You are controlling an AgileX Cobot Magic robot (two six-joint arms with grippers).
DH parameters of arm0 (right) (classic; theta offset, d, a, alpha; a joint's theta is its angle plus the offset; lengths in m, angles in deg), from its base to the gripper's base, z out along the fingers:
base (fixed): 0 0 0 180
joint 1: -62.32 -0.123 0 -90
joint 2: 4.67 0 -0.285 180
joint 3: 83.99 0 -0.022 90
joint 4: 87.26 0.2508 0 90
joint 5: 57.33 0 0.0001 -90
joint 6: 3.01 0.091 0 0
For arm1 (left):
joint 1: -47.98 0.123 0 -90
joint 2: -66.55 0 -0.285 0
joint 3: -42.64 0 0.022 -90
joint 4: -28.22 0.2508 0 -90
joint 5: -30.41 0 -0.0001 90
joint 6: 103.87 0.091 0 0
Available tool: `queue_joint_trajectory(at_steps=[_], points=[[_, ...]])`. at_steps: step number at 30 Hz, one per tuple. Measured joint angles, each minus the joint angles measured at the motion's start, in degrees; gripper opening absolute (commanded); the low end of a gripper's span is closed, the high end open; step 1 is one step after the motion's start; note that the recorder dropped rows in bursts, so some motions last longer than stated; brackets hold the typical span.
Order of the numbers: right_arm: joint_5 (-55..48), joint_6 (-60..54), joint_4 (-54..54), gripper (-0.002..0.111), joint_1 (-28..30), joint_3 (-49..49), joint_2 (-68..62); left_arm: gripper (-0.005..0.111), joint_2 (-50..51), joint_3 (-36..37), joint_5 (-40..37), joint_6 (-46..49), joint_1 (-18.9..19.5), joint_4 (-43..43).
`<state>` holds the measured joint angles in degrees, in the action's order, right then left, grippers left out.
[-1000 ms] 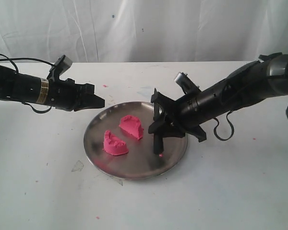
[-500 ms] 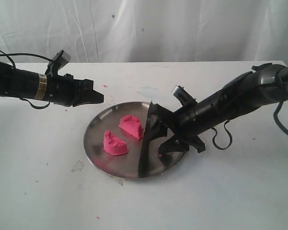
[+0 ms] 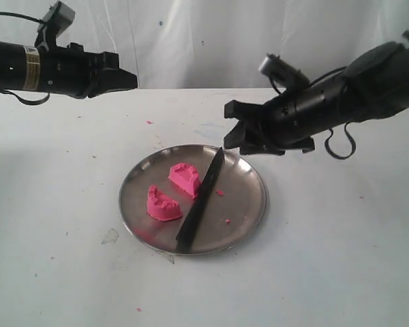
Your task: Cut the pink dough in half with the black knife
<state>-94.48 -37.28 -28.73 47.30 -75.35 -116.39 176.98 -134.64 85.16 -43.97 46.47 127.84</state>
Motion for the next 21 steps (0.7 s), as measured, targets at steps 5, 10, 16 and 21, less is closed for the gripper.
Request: queue_joint_trajectory(at_steps=[5, 10, 16, 21], points=[[3.82, -0.89, -3.06, 0.0, 0.0, 0.1, 10.13, 0.0, -4.09, 0.71, -0.64, -0.66, 0.03, -0.1], [7.92, -0.99, -8.83, 0.0, 0.0, 2.58, 19.73, 0.0, -8.49, 4.12, -2.06, -0.79, 0.03, -0.1], [12.03, -0.99, -15.74, 0.0, 0.0, 12.12, 29.71, 0.0, -10.46, 8.12, -1.1, -0.27, 0.03, -0.1], [15.46, -0.99, -16.87, 0.0, 0.0, 19.97, 37.68, 0.0, -10.46, 8.77, -0.82, -0.27, 0.03, -0.1]])
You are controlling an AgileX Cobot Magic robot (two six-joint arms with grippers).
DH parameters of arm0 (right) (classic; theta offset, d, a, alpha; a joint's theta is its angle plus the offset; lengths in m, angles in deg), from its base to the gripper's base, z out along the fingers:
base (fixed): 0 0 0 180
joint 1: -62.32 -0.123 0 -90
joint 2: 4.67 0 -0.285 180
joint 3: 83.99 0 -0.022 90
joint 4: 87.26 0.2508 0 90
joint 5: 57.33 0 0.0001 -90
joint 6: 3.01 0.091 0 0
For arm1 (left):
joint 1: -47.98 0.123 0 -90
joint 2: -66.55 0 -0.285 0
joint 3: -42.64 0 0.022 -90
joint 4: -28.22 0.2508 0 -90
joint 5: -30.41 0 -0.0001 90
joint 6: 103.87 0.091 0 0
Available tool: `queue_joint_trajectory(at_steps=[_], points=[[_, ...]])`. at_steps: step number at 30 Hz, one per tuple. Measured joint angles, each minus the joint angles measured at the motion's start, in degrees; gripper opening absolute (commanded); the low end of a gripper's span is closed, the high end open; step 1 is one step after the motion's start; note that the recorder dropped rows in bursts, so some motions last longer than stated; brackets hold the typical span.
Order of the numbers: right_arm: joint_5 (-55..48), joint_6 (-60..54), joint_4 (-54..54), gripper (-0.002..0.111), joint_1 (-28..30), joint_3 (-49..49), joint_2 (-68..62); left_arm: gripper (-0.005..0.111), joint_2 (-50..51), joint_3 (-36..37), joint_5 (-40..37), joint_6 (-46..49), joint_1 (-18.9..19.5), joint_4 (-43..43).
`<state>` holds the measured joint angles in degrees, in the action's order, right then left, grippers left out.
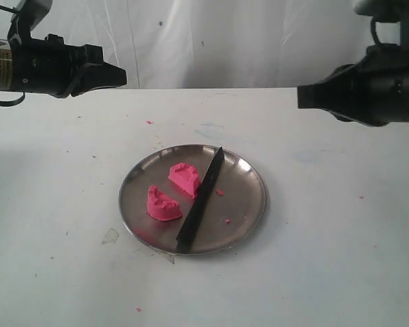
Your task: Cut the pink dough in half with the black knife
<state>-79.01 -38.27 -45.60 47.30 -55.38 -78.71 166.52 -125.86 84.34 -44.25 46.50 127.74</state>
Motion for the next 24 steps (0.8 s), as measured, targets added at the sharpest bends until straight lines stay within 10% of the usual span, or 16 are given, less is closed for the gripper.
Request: queue_joint_trajectory(at_steps=[24], points=[[2.34, -0.12, 2.08, 0.0, 0.0, 2.48, 19.64, 0.0, 0.0, 0.0, 0.66, 0.41, 0.0, 0.0]])
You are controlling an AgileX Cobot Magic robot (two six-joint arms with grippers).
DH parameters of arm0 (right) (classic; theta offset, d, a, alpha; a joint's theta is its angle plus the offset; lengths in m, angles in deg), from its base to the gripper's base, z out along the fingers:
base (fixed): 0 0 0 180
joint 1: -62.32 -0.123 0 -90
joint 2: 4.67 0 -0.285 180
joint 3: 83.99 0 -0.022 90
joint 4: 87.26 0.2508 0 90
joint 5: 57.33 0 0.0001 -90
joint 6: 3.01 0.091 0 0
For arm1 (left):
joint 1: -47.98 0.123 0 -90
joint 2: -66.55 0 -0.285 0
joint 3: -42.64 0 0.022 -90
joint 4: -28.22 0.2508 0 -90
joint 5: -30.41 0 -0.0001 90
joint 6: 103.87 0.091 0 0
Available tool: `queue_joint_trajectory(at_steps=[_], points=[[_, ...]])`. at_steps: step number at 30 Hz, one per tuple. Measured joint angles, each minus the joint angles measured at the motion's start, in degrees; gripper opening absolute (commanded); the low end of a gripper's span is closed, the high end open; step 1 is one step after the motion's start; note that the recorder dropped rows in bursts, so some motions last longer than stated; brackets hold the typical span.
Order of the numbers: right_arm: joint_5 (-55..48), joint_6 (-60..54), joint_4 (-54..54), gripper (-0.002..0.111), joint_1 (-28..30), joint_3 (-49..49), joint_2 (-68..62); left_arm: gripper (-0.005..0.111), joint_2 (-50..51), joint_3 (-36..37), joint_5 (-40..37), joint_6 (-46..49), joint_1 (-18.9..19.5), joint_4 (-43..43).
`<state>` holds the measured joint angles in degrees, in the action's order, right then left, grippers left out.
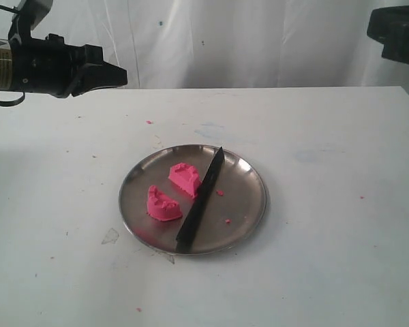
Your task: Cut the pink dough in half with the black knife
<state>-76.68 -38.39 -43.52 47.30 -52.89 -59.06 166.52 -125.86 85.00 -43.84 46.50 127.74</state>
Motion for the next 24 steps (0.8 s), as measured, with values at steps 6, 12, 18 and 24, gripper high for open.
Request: queue_joint_trajectory(at_steps=[6, 12, 18, 24], points=[[2.18, 0.0, 0.0, 0.0, 0.0, 0.0, 0.13, 0.0, 0.0, 0.0, 0.0, 0.0, 0.0, 0.0], [3.62, 1.1, -0.19, 0.0, 0.0, 0.61, 0.13, 0.0, 0.0, 0.0, 0.0, 0.08, 0.0, 0.0], [5.77, 18.67, -14.69, 0.0, 0.0, 7.36, 4.55, 0.0, 0.0, 0.0, -0.13, 0.08, 0.0, 0.0], [11.94, 30.5, -28.9, 0.0, 0.0, 20.29, 14.61, 0.0, 0.0, 0.0, -0.13, 0.08, 0.0, 0.0]])
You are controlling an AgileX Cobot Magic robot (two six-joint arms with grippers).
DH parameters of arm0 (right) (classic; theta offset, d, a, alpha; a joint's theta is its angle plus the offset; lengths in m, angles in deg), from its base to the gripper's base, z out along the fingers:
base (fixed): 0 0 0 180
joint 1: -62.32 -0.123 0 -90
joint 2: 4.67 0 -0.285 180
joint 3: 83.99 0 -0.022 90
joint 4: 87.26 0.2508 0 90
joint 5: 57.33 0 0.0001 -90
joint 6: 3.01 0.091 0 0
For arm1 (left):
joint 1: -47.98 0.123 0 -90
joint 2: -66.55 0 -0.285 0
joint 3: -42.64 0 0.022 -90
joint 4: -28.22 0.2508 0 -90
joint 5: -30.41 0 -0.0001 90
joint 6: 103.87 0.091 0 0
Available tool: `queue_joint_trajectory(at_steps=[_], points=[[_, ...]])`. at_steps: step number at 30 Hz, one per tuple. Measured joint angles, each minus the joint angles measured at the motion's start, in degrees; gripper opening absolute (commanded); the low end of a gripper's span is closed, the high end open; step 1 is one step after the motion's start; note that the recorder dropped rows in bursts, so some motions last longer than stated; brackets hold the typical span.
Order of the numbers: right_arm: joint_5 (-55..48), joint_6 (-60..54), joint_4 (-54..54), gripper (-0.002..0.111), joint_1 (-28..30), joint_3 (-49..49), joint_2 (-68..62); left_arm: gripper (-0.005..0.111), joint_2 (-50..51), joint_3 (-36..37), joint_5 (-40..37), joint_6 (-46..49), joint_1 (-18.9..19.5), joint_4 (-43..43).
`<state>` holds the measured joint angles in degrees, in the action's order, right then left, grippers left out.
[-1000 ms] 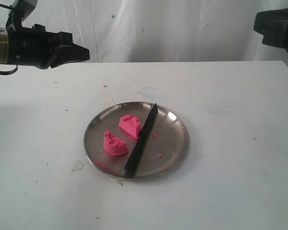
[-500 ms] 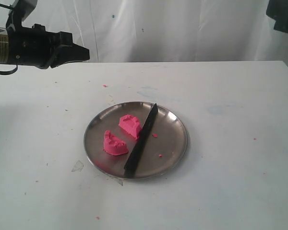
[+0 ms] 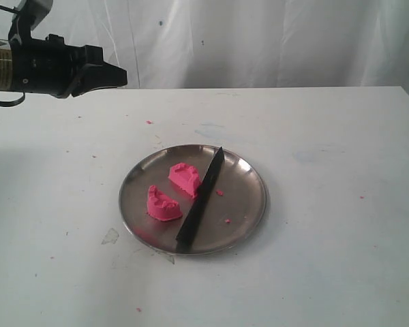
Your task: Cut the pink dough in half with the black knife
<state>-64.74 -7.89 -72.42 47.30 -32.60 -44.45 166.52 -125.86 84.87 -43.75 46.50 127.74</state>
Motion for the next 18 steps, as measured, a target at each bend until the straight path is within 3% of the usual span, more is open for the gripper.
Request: queue_joint_trajectory(at_steps=[8, 18], points=[[1.55, 5.29, -3.65, 0.0, 0.0, 16.5, 11.85, 0.0, 0.0, 0.0, 0.0, 0.13, 0.0, 0.0], [-0.59, 5.9, -4.24, 0.0, 0.0, 25.44, 22.24, 0.0, 0.0, 0.0, 0.0, 0.13, 0.0, 0.0]])
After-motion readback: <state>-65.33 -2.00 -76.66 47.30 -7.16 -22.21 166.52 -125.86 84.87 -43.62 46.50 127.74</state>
